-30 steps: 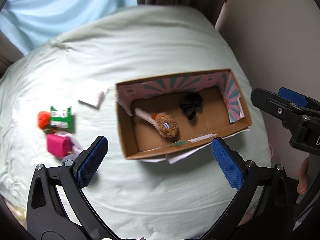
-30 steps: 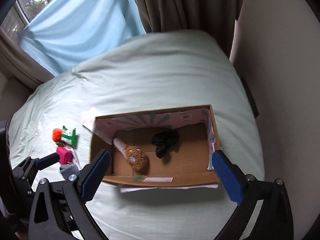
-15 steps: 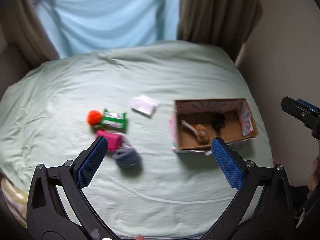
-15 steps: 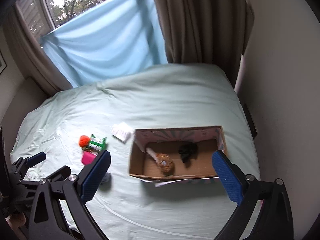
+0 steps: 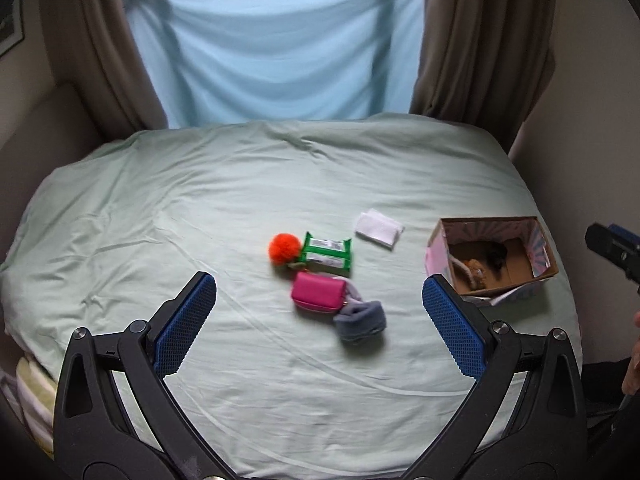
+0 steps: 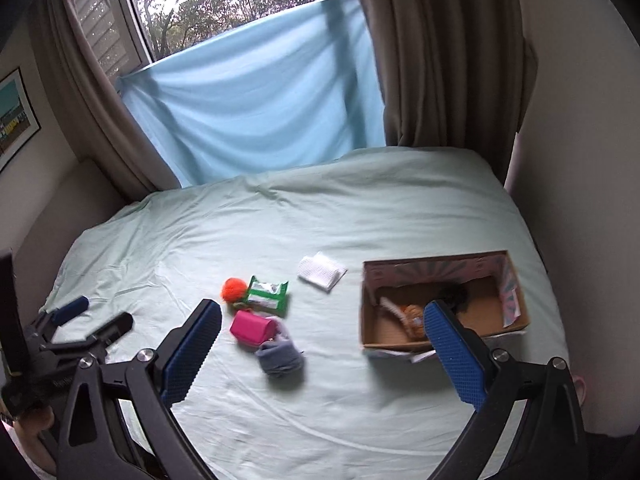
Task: Organize soft objects
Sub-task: 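Move both grippers back toward the remaining items on the bed, then grasp the pink pouch with the left gripper while the right grasps the grey fuzzy sock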
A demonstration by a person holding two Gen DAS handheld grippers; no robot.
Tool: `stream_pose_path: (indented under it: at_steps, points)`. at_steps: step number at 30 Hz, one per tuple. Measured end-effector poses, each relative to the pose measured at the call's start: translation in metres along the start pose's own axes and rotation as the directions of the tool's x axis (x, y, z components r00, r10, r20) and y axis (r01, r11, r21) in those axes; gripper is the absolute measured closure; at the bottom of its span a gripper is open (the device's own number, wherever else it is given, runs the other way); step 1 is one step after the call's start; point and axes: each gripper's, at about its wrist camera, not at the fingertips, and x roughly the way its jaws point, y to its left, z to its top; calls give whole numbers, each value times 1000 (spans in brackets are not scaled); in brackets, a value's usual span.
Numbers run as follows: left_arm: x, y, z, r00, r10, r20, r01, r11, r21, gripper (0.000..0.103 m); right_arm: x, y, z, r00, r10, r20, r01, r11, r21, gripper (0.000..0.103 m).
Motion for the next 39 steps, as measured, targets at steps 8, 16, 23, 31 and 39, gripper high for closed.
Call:
stream_pose_path:
  at_steps: [8,16,23,31,39]
  points:
    - [24,68,-1,999,-42,-29,42,999,0,0,32,57,-18,999,-13,-31,13,1000,12,2]
    - [81,92,-4,992,-96,-77,106,984,141,0,92,93,-43,995,-29,-93,32,999,34,2]
    - [153,76,-22,982,-134,-134,174,921,350,0,157,100,-66,986,-34,-164,38,999,23,2]
    - [238,24,-54,966,-165,-197,256,702,665,0,228,81,-94,966,-16,-257,18,1000,5,2]
    - [310,-16,-89,942,-181,-284,336,446,829,0,294,66,-130,937,23,-349,-53,996,-75,2]
